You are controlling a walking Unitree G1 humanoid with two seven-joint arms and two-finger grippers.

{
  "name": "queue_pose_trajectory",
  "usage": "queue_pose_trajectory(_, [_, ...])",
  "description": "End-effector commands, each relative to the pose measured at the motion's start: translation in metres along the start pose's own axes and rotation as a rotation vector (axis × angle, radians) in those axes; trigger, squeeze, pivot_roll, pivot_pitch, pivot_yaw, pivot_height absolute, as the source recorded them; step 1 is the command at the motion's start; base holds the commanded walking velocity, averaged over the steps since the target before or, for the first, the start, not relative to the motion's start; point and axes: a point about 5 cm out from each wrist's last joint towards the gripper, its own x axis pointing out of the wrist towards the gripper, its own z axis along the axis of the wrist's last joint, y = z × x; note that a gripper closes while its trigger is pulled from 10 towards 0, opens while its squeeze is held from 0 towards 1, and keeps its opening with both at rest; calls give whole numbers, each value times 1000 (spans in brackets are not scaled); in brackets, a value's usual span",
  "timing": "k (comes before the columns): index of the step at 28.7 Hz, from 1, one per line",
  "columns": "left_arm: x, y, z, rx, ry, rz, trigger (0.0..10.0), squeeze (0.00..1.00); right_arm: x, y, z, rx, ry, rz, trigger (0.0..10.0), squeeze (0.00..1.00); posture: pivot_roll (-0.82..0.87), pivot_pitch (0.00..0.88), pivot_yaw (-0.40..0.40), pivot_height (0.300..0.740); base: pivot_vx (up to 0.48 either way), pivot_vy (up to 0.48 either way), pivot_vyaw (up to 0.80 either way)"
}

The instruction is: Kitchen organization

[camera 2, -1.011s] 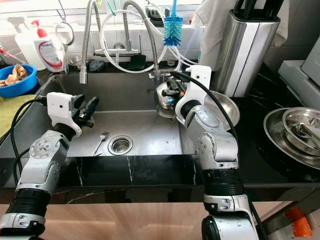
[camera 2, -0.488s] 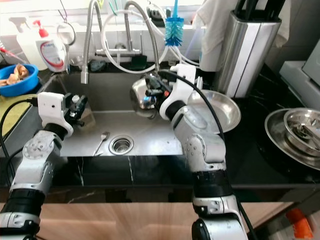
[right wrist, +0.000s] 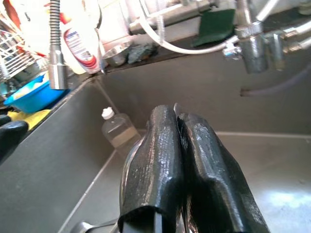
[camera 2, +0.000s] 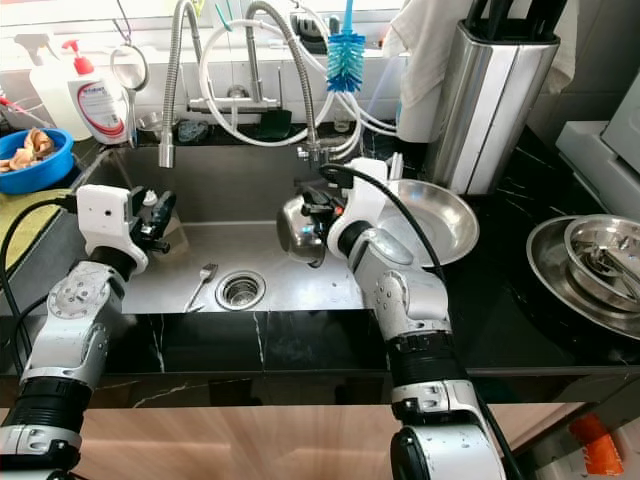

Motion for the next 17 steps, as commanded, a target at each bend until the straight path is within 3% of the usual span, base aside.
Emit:
queue_pose_trajectory(1, [2,1,3,10,-6,1,10000,0,2,3,4,-16,-7,11,10000,20,-61,0,29,740,0,0,0])
queue_pose_trajectory(2, [2,0,2,8,-6,-1,10000,0,2,3,4,-18,-8,16,10000,478,-61,0,29,740,0,0,0])
queue_pose_trajectory(3, [2,0,3,7,-6,-1,10000,0,2,4,4,-20,-8,20,10000,761,-61,0,29,740,0,0,0])
queue_pose_trajectory(6, [2,0,2,7,-6,-2,10000,0,2,4,3,-22,-7,22,10000,788,-61,0,28,740,0,0,0])
queue_pose_trajectory(7, [2,0,2,6,-5,-1,10000,0,2,4,3,-26,-4,25,10000,922,-61,0,28,740,0,0,0])
queue_pose_trajectory(12, [2,-1,1,6,3,-6,10000,0,2,4,3,-34,-1,25,10000,918,-60,0,27,740,0,0,0])
queue_pose_trajectory(15, [2,-1,1,4,2,-6,10000,0,2,5,4,-40,-3,24,10000,847,-60,0,27,740,0,0,0])
queue_pose_trajectory(16, [2,-1,1,3,2,-6,10000,0,2,5,4,-46,-8,24,10000,761,-60,0,27,740,0,0,0])
queue_pose_trajectory(17, [2,-1,1,3,1,-5,10000,0,2,6,6,-55,-18,25,10000,427,-60,0,27,740,0,0,0])
